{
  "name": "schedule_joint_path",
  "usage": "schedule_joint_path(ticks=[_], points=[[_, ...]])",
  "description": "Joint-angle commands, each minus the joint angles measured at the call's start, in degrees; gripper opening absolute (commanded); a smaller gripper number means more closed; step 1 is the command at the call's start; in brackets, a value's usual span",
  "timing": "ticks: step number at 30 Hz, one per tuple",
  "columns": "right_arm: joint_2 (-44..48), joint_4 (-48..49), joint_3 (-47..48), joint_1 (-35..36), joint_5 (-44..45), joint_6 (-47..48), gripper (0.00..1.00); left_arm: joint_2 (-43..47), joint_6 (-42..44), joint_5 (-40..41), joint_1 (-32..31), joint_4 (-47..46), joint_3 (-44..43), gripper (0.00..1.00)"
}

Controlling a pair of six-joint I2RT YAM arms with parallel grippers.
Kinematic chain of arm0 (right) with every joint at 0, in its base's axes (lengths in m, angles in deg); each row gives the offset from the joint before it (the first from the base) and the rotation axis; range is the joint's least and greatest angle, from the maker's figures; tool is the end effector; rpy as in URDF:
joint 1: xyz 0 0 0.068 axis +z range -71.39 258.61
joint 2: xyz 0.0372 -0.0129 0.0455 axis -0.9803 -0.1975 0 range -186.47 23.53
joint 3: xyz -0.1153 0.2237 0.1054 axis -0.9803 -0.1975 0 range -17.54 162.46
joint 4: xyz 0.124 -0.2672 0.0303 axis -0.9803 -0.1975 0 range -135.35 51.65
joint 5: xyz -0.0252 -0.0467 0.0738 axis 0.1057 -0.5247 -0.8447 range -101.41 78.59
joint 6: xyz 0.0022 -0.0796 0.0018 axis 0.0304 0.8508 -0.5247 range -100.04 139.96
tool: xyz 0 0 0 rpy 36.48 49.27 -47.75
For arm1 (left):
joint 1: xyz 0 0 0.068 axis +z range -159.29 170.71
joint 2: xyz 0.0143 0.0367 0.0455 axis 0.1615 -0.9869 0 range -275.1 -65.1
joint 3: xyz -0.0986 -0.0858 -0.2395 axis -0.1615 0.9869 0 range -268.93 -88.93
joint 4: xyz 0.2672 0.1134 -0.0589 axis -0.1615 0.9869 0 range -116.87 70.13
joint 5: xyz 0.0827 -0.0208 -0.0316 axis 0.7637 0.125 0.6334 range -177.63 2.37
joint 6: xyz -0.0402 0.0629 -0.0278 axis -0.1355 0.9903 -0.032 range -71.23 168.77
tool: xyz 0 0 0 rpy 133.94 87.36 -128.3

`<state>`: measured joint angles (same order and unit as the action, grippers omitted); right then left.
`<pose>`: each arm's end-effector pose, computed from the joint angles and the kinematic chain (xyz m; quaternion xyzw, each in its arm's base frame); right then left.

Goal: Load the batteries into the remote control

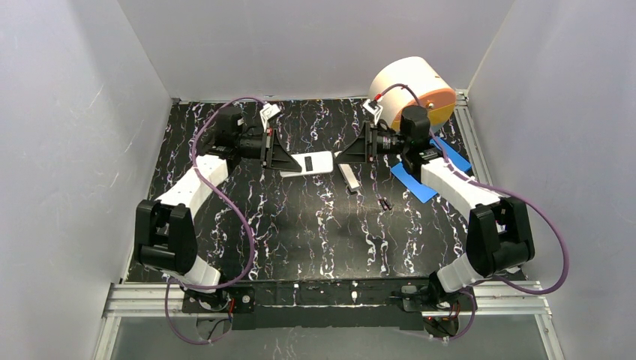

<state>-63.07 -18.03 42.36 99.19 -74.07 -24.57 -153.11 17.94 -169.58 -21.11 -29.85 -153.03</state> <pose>0.3416 0.1933 0.2924 -0.2070 0.6948 0.6331 0.2714 0.3492 -0.1424 0.2883 0.2639 0.6748 -0.6589 0.2023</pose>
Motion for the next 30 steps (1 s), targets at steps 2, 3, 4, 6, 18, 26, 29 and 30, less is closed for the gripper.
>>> schedule_joint_path(ticks=[2, 3, 4, 6, 18, 26, 29, 30], points=[[2.1, -4.27, 4.7, 4.67, 4.65, 6.69, 0.87, 1.02, 0.42, -2.08, -1.27, 0.67, -0.93, 0.0], [1.58, -3.86, 5.16, 5.48, 5.05, 6.21, 0.87, 1.13, 0.5, -1.72, -1.28, 0.67, -0.95, 0.0], [1.04, -3.34, 5.44, 6.26, 5.46, 5.58, 0.86, 1.29, 0.51, -1.46, -1.28, 0.67, -1.12, 0.0], [-0.19, -1.24, 5.66, 7.61, 5.64, 3.52, 0.8, 1.65, 0.51, -0.8, -1.28, 0.84, -1.47, 0.0], [1.26, 14.75, 4.98, 7.86, 13.27, -8.91, 0.08, 14.64, 5.14, 32.57, -1.28, 5.29, -1.01, 0.89], [-0.7, 33.56, 1.37, 10.4, 29.11, -25.79, 0.09, 17.32, -21.25, 47.37, -2.53, -15.11, 4.65, 0.95], [-1.92, 34.48, 1.8, 12.96, 33.59, -28.72, 0.09, 16.93, -28.88, 49.07, -3.88, -21.0, 5.84, 0.87], [-2.32, 34.65, 1.95, 13.74, 34.88, -29.89, 0.1, 16.91, -30.9, 50.08, -4.29, -22.84, 6.35, 0.83]])
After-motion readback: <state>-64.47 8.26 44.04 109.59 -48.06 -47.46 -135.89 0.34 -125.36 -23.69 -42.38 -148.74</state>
